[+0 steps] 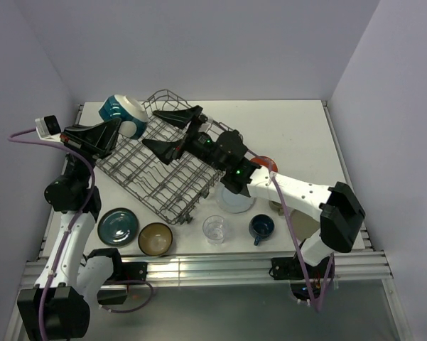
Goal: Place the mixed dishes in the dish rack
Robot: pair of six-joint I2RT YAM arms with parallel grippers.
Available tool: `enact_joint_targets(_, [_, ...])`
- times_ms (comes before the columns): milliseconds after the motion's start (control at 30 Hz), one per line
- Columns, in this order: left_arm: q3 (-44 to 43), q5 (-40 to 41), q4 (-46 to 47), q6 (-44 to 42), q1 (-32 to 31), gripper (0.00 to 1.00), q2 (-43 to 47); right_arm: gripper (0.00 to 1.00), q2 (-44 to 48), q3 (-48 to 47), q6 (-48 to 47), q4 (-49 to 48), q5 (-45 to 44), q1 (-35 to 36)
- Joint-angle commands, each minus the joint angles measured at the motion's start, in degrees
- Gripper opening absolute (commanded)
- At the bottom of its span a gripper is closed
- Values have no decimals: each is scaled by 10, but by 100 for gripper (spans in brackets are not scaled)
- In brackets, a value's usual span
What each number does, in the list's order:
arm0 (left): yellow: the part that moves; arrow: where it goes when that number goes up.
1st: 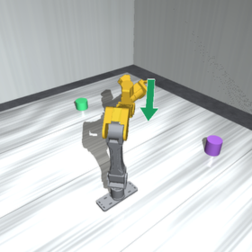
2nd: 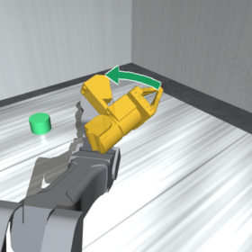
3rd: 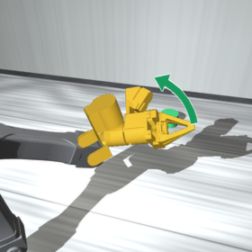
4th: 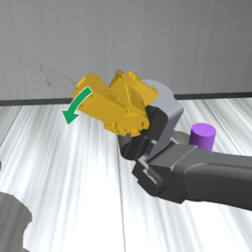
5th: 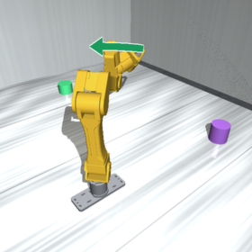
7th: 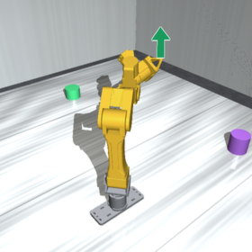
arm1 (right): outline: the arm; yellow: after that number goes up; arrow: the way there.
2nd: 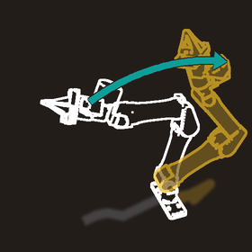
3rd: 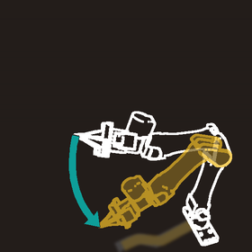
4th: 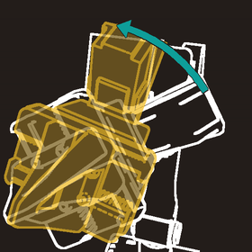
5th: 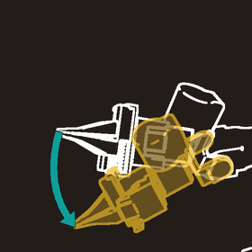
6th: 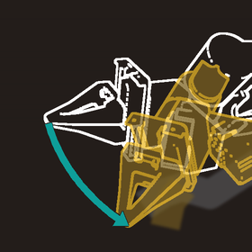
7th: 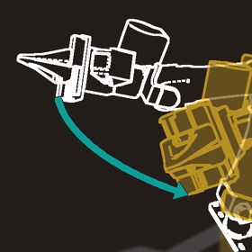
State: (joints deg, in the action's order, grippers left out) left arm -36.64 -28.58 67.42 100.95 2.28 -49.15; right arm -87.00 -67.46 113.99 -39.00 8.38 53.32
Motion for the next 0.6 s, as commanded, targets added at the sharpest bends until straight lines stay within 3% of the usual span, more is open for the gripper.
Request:
enact_joint_targets(0, [-4,17,189,16,-4,0,-2,100,-21,-57,290,-63,-26,11])
enact_joint_targets(567, [-37,-28,351,79,-5,0,-83,100,-52,-95,338,-93,-42,32])
